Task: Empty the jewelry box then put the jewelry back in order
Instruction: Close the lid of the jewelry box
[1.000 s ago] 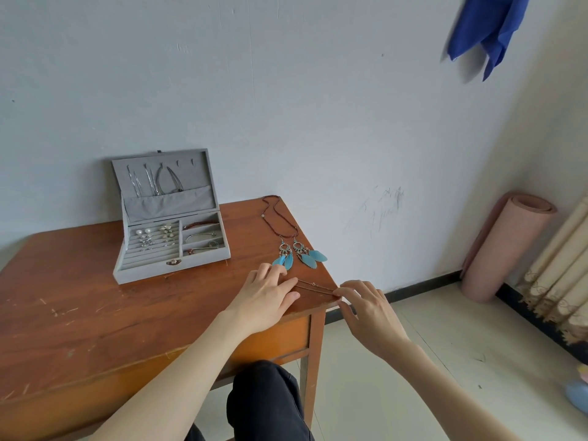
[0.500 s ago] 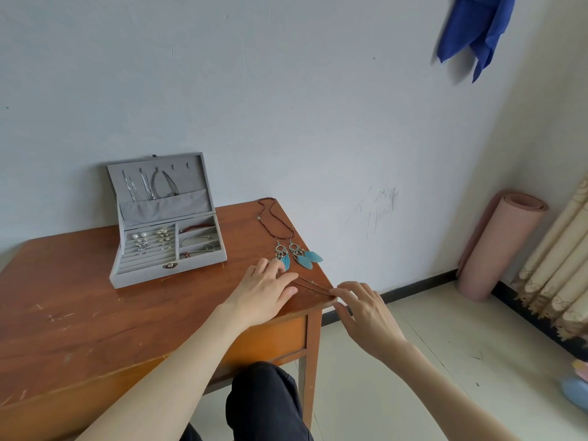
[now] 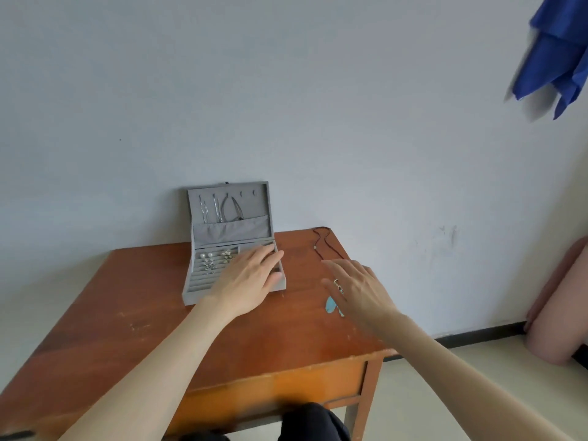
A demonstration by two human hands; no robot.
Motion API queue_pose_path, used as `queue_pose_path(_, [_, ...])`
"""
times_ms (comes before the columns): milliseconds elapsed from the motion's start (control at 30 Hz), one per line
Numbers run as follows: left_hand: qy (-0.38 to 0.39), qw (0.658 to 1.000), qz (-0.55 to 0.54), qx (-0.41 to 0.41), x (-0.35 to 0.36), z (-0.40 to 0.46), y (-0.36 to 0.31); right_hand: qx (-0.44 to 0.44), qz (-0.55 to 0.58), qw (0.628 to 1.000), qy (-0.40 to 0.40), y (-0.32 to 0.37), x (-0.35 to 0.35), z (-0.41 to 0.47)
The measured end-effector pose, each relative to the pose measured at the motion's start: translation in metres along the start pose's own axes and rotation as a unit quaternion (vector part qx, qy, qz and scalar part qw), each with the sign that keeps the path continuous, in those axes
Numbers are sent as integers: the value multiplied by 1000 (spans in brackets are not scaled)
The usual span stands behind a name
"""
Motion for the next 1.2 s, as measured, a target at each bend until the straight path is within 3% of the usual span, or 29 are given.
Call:
queue_pose_path(267, [69, 987, 69, -129, 28, -5, 129, 5, 4, 999, 51, 25, 41, 110])
queue_pose_path(433, [75, 971, 95, -204, 36, 15, 196, 90, 93, 987, 97, 8, 76, 173])
queue_pose_path(600, [58, 955, 73, -282, 42, 39, 235, 184, 224, 954, 69, -8, 98, 227])
queue_pose_path(700, [36, 953, -30, -299, 50, 55, 241, 196, 263, 944, 32, -9, 105, 248])
queue_pose_path(867, [13, 908, -254, -334, 65, 71, 236, 232, 328, 916, 14, -10, 114, 263])
queue_pose_path(1200, [-3, 873, -342, -348, 36, 49, 219, 254, 420, 871, 9, 2, 89, 235])
Point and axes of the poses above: each hand's wrist, its own z-axis towards the middle knuckle, its own x-axis out of the palm, y = z × x, the point moved 9 cm from there along z, towards the middle knuckle, and after that the axes turned 6 degrees about z, right-handed, at the moved point
